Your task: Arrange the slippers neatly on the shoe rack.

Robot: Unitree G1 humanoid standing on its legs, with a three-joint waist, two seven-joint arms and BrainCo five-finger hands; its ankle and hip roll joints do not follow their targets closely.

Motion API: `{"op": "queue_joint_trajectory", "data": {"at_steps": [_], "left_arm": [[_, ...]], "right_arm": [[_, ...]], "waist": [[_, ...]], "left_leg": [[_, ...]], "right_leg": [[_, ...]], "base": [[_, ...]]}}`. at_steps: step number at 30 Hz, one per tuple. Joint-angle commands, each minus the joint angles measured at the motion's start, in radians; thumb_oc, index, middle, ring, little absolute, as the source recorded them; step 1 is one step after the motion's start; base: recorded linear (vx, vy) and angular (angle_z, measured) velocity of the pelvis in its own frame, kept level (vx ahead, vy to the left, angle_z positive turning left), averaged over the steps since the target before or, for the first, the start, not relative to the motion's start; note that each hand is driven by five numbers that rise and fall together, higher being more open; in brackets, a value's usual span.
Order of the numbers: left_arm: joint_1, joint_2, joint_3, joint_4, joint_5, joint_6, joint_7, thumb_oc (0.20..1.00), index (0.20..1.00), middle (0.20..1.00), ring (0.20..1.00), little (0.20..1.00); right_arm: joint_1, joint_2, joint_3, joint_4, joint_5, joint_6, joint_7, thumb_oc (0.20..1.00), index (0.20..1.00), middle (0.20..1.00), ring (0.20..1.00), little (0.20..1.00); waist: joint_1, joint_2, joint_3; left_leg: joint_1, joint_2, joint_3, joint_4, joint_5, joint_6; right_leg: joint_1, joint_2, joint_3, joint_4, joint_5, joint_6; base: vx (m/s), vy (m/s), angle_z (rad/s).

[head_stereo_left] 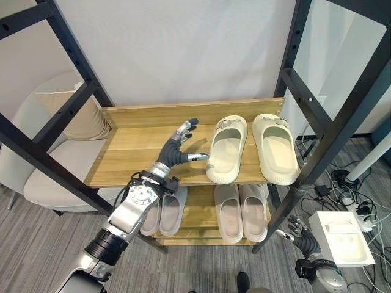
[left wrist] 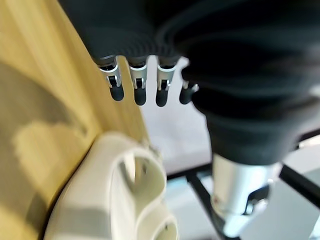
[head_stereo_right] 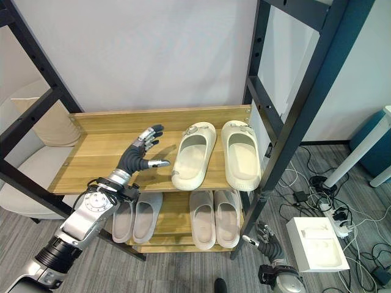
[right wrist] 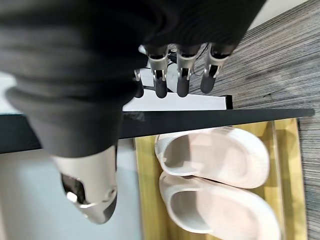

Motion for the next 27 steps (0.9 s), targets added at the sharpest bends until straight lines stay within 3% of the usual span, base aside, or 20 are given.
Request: {"op": "queue_joint_trajectory", "data": {"at_steps": [1,13,20,27], "left_arm": [[-0.071,0.043,-0.012,-0.007,-0.130,-0.005,-0.030,1.000,1.000,1.000,1.000,1.000],[-0.085,-0.009,-0.083,0.016,-0.152,0.046,-0.040,1.000,1.000,1.000,1.000,1.000],[-0.123,-0.112,-0.128,0.061,-0.223,0.056,-0.008,1.000,1.000,1.000,1.000,1.000],[-0.139,-0.159,-0.121,0.050,-0.270,0.049,0.035,1.000,1.000,1.000,1.000,1.000]], "right_arm": [[-0.023,-0.019,0.030,-0.066,0.003,-0.017,-0.015,1.000,1.000,1.000,1.000,1.000],[-0.037,-0.014,0.056,-0.092,0.004,0.009,-0.031,1.000,1.000,1.000,1.000,1.000],[-0.048,-0.009,0.070,-0.102,0.010,0.018,-0.049,1.000,1.000,1.000,1.000,1.000],[-0.055,-0.001,0.082,-0.111,0.013,0.018,-0.073,1.000,1.000,1.000,1.000,1.000]], "waist": [[-0.003,-0.037,-0.035],[-0.009,-0.035,-0.040],[-0.017,-0.038,-0.040],[-0.019,-0.039,-0.035]], "left_leg": [[-0.019,0.013,-0.054,-0.006,-0.036,-0.009],[-0.025,0.012,-0.053,-0.006,-0.034,-0.009],[-0.027,0.013,-0.050,-0.006,-0.031,-0.008],[-0.026,0.014,-0.048,-0.006,-0.030,-0.007]], "right_leg": [[0.026,-0.032,0.006,0.010,-0.086,0.067],[0.019,-0.032,0.009,0.009,-0.082,0.068],[0.015,-0.032,0.013,0.008,-0.080,0.066],[0.015,-0.030,0.019,0.009,-0.081,0.064]], "base": [[0.00,0.000,0.00],[0.00,0.000,0.00],[0.00,0.000,0.00],[0.00,0.000,0.00]]}}
